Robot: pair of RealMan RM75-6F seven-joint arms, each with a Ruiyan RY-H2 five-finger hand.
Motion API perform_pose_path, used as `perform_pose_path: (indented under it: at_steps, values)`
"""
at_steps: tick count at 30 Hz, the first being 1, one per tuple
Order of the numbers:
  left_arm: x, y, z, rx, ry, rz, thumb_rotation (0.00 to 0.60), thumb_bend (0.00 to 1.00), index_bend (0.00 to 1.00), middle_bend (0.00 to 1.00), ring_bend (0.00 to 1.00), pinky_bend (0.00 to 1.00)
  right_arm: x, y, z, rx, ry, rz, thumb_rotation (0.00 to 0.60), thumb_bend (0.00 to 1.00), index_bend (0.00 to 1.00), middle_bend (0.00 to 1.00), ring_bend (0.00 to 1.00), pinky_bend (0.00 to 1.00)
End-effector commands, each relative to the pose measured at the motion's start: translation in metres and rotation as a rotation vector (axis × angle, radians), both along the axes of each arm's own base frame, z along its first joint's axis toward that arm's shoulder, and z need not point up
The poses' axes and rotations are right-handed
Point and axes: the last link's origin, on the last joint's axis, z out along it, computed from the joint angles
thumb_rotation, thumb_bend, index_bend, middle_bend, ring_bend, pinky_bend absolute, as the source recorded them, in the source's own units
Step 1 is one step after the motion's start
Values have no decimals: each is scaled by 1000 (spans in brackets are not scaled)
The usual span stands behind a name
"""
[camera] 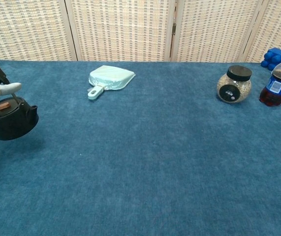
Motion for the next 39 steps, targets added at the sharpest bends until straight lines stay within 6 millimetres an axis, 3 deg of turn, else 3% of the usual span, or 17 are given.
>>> perform_pose_path:
  at_steps: [1,9,16,18,26,39]
  values:
    - [-1,0,1,2,-1,6,349,281,935,1000,884,43,0,-1,0,2,0,0,600,174,514,406,239,231]
    - [-4,1,3,8,-5,21,363,281,939,1000,885,157,1,-2,-1,4,-1,3,600,173,514,402,235,231]
    - [-3,1,4,-1,-21,29,181,281,946,1000,890,232,0,-2,-1,4,-3,4,600,174,514,401,233,231]
    - [-2,2,5,3,-21,30,156,281,949,1000,891,244,0,-2,-1,2,-4,3,600,174,514,401,232,231]
    - [-2,3,0,7,-4,37,327,319,966,1000,907,334,-3,1,0,-5,-7,-8,600,173,514,401,231,231]
    - [-1,3,-1,2,-5,37,347,341,966,1000,907,346,-3,0,0,-7,-5,-8,600,174,515,400,230,231]
